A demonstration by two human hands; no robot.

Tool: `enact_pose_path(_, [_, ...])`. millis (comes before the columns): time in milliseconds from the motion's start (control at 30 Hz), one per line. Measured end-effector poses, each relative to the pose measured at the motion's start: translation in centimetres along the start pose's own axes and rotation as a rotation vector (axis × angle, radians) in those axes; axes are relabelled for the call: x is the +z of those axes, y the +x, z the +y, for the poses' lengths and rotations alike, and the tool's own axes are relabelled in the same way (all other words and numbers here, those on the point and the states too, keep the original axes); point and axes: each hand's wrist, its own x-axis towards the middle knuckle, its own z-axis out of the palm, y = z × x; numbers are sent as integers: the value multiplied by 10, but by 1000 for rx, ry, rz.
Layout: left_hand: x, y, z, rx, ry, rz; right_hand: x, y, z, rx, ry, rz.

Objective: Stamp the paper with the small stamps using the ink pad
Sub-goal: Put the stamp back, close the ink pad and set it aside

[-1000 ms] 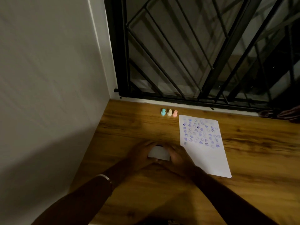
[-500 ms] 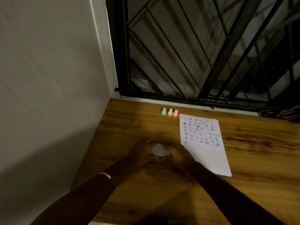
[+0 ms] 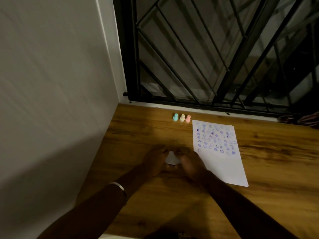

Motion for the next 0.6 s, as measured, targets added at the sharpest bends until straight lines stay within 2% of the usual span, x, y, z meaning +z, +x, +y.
enact_pose_path(133, [18,-4,1,-28,96,-60,16,-11,-5,-6,-146,-96])
enact_pose_path(400, [29,-15,7,-65,82,-59,36,-17,-6,-65,-188,46])
enact_pose_path(467, [26,-15,8,-71,84,-65,35,-18,-4,-61,-169,23])
enact_pose_path(533, [20,-12,7,-55,117,63,29,-18,-3,-82,-174,26])
enact_pose_path(600, [15,-12,5,-8,154,119,23,-17,0,-140,-235,69])
